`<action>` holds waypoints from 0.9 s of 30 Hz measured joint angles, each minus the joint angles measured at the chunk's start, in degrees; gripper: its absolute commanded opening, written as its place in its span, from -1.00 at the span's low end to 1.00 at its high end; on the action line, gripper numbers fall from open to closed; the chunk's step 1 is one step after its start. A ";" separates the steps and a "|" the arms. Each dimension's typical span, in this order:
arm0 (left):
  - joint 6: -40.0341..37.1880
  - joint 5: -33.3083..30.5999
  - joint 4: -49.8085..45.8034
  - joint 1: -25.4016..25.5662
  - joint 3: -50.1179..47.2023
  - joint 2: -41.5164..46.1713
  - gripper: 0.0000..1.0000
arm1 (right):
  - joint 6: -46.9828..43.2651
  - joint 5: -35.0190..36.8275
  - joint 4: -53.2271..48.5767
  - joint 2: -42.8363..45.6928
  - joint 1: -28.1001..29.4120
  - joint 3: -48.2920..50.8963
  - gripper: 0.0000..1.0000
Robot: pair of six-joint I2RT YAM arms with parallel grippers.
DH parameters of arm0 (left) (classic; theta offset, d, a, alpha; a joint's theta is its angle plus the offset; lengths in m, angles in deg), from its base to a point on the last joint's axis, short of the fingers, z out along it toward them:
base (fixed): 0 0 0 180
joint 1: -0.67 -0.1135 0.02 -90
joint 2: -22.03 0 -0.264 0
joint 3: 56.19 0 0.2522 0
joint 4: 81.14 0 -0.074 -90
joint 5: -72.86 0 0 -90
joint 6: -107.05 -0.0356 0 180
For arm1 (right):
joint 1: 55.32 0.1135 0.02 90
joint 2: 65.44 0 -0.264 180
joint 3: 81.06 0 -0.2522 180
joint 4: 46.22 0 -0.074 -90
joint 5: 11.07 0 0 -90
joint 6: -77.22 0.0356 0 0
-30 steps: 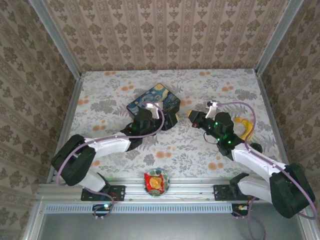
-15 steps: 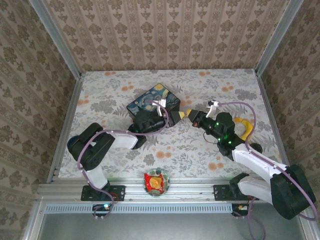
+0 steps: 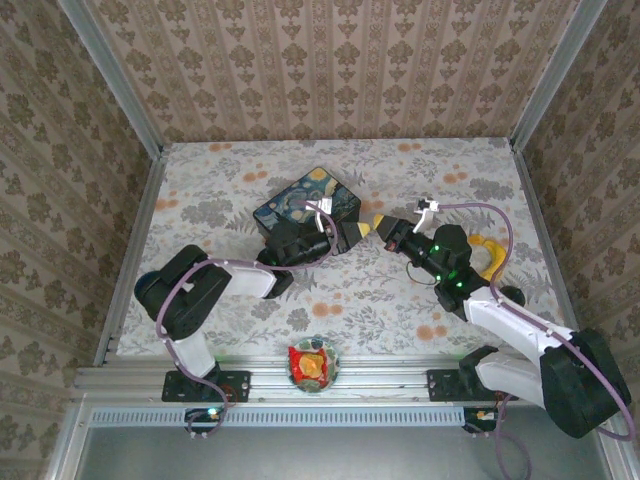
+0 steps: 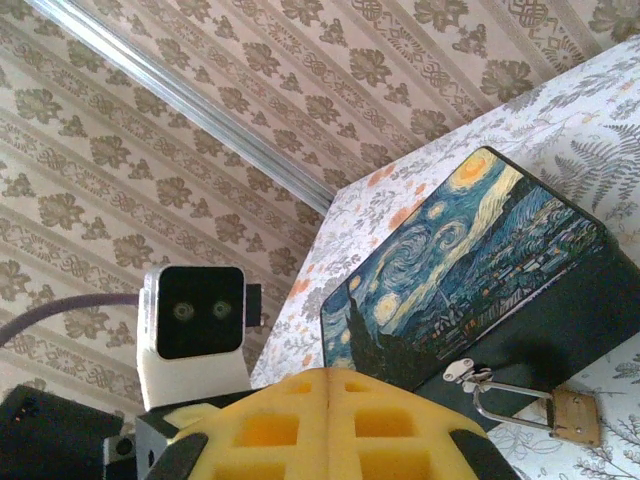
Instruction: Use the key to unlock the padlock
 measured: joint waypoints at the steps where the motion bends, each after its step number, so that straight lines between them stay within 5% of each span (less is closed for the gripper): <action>1: 0.17 0.13 0.02 0.00 0.07 -0.31 -0.25 | 0.02 0.00 0.22 -0.13 0.00 0.00 -1.00; 27: 1.18 0.83 0.87 0.00 0.35 -1.05 -0.74 | 1.44 0.00 2.80 -3.65 -0.20 0.07 -1.00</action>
